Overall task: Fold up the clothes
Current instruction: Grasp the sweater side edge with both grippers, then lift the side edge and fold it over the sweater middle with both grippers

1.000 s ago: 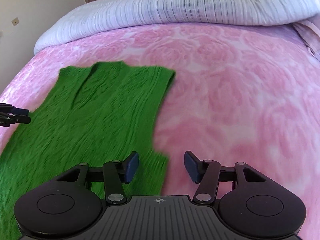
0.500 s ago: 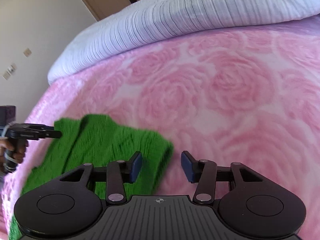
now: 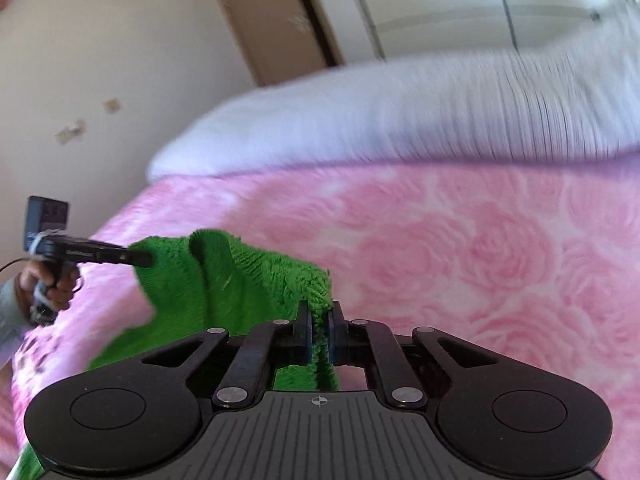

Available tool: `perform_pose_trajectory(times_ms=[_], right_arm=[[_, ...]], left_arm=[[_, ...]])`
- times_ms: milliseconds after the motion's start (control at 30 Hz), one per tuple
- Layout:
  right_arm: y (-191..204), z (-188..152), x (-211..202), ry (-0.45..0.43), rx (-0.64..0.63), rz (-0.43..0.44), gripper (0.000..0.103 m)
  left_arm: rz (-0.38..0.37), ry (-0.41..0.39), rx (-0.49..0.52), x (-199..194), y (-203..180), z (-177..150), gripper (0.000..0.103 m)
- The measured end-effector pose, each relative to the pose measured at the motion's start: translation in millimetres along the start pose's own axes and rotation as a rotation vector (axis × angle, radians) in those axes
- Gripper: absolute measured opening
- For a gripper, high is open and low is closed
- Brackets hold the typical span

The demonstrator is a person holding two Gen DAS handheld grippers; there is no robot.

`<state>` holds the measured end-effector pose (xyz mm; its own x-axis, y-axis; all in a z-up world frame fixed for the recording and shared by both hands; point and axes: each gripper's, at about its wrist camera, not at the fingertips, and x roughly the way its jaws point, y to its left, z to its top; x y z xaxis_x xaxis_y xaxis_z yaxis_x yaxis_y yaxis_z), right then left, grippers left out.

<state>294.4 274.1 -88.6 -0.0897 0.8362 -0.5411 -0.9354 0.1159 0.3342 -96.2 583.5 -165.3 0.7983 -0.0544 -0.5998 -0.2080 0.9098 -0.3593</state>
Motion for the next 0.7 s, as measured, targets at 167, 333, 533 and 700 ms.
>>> perform_pose_trajectory(times_ms=[167,333,533,700], right_arm=[[53,-74,-51,0.045,0.149,-0.056,0.006],[99,-156,-93,0.112,0.350,-0.126,0.009],[143,-234,-130,0.128,0.607,-0.176,0.052],[137,-233,-113,-0.059,0.868,-0.105,0.062]], left_arm=[[0.000,-0.035,-0.024,-95,-46,-77,0.007],[0.131,0.106,-0.180,-130,-79,-184,0.013],[0.173,0.030,-0.485,-142,-89,-223,0.037],[0.170,-0.023,-0.685,-121,-73,-215,0.042]])
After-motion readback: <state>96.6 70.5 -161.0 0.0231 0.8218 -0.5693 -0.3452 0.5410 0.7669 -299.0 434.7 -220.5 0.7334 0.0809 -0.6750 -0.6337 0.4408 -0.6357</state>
